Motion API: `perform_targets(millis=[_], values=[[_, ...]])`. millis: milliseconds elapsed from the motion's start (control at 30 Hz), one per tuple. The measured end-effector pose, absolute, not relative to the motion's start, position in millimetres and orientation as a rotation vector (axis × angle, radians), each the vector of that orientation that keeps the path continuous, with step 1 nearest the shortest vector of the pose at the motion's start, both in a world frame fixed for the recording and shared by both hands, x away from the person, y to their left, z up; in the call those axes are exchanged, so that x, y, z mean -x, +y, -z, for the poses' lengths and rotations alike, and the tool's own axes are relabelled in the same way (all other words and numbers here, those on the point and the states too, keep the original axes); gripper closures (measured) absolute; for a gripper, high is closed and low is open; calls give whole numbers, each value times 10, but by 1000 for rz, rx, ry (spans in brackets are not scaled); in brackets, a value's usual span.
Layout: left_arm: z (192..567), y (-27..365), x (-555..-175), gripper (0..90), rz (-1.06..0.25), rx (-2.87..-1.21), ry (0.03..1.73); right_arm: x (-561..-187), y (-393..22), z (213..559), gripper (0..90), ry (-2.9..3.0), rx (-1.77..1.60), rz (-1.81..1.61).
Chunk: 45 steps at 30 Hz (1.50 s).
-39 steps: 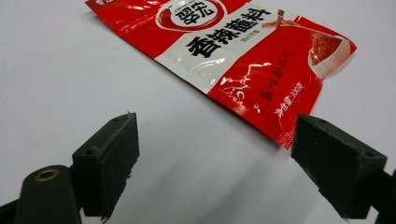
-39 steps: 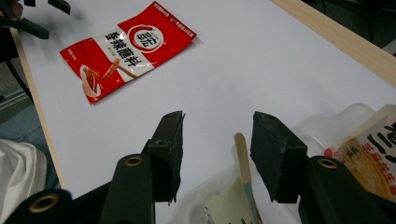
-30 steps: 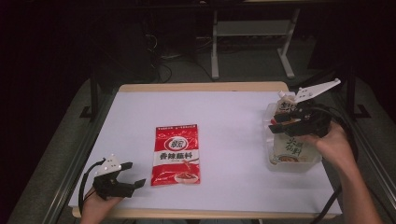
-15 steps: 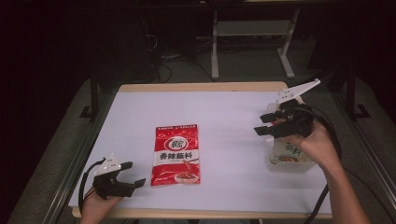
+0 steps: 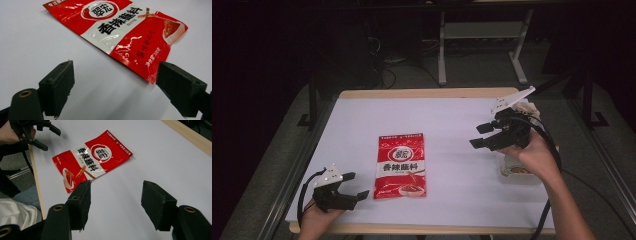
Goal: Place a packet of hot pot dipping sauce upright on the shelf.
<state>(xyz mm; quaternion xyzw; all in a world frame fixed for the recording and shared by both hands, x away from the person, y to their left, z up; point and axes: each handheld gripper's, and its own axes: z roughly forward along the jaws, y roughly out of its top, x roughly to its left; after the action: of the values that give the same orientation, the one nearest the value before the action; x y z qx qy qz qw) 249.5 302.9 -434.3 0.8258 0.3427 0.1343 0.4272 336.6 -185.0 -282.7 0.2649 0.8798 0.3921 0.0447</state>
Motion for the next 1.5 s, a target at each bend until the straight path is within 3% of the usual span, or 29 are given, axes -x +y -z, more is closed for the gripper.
perform_targets(millis=[1500], values=[[4333,2907,-2491,173,-322,-2082,806,-4065,-562,3263,309,2799,-786,-1069]])
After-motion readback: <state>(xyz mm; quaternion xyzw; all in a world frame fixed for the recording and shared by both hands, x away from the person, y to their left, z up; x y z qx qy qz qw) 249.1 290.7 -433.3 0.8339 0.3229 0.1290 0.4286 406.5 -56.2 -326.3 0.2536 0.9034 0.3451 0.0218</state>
